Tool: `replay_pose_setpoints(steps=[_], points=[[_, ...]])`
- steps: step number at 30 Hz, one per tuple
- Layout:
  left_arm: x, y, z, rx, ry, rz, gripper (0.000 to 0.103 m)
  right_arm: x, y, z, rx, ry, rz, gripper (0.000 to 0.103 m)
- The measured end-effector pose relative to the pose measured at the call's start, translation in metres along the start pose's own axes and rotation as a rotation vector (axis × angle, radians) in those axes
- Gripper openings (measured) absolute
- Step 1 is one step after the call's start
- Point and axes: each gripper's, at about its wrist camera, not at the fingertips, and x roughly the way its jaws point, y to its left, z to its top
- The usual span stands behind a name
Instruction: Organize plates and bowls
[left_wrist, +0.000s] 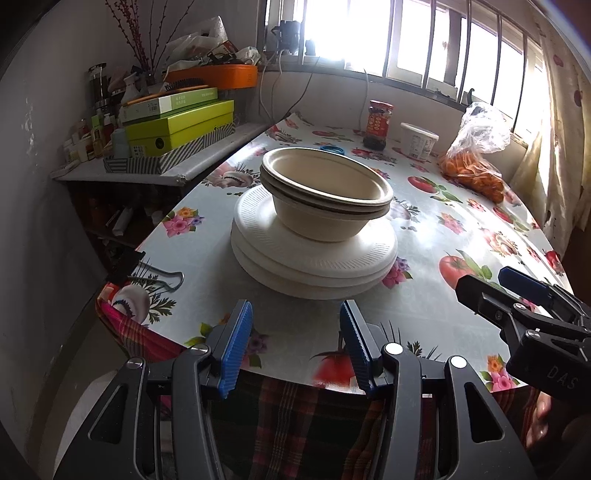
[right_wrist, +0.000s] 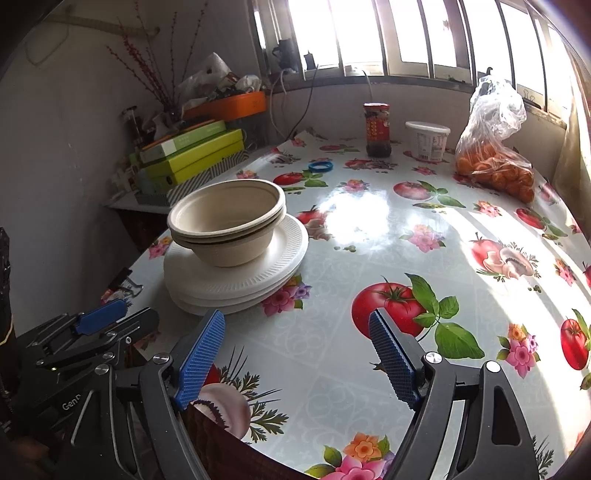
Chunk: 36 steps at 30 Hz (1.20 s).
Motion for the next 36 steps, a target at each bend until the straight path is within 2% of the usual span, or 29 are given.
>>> replay_pose_setpoints(steps=[6, 10, 21, 36], points=[[-0.003, -0.008, -0.013, 0.021, -0.004, 0.038, 0.051, -0.005, 0.003, -0.012, -0.017, -0.009, -0.017, 0.084], [-0.005, -0.009, -0.017, 0.021, -0.003, 0.019, 0.051, -0.008, 0.005, -0.018, -0.04, -0.024, -0.041, 0.084], [-0.007, -0.017, -0.024, 0.043, -0.012, 0.035, 0.051, -0.014, 0.0, -0.033, -0.005, -0.029, -0.053, 0.084], [-0.007, -0.014, -0.027, 0.038, -0.012, 0.037, 0.051, -0.014, 0.008, -0.037, -0.022, -0.024, -0.054, 0.084]])
